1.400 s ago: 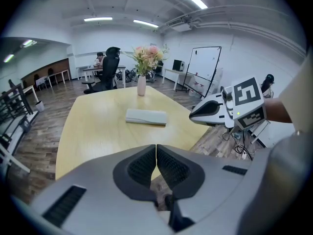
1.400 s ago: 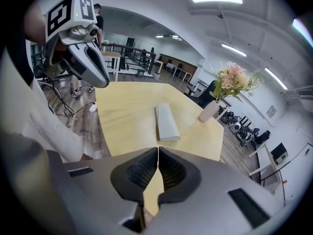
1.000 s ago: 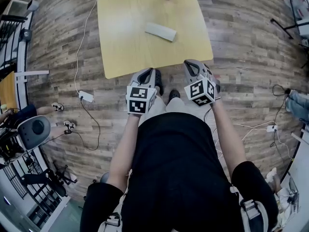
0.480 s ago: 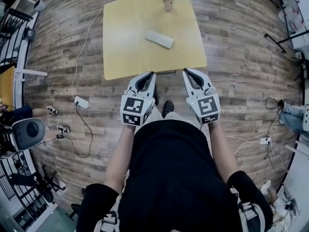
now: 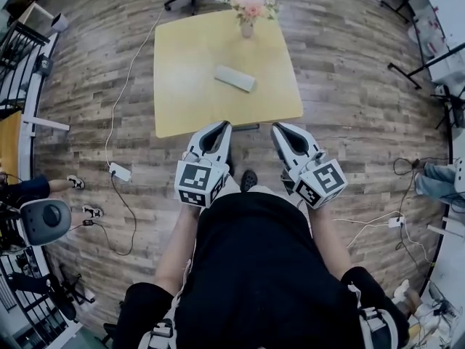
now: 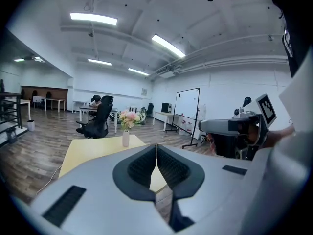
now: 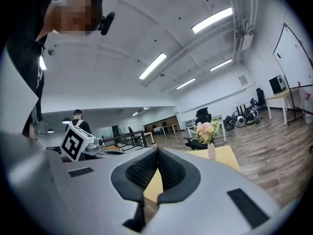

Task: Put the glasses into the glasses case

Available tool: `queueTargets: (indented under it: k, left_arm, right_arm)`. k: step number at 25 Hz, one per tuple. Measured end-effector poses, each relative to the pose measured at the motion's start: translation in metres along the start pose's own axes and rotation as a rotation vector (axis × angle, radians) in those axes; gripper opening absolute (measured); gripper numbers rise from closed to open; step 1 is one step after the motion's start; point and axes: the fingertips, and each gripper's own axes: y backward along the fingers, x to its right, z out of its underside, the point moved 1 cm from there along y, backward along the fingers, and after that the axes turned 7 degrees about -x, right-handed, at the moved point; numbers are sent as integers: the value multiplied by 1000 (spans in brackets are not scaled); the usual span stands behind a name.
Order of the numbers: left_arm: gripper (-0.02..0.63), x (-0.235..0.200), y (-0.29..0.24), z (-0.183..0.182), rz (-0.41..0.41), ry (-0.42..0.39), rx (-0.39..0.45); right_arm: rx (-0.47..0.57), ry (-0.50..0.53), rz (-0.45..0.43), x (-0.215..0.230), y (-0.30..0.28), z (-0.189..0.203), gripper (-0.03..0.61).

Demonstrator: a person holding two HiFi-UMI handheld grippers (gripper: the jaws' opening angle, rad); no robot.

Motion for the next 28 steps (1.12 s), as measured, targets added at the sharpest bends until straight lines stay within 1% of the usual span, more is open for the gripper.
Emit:
queueTargets:
  k: [6,9,16,28]
  left_arm:
    - [25,3,7,-12,-5,4,18]
    - [25,4,9,-11,-3,6,12]
    - [25,5,8,-6,7,10,1]
    - [25,2,6,-9,12,22,-3]
  right_arm:
    - [-24,50,16,-4,8,-7,15]
    - [-24,39,20,-3,11,-8,14]
    - [-34,35,64,9,16,-8,14]
    - [-63,64,65,8,11,-8,14]
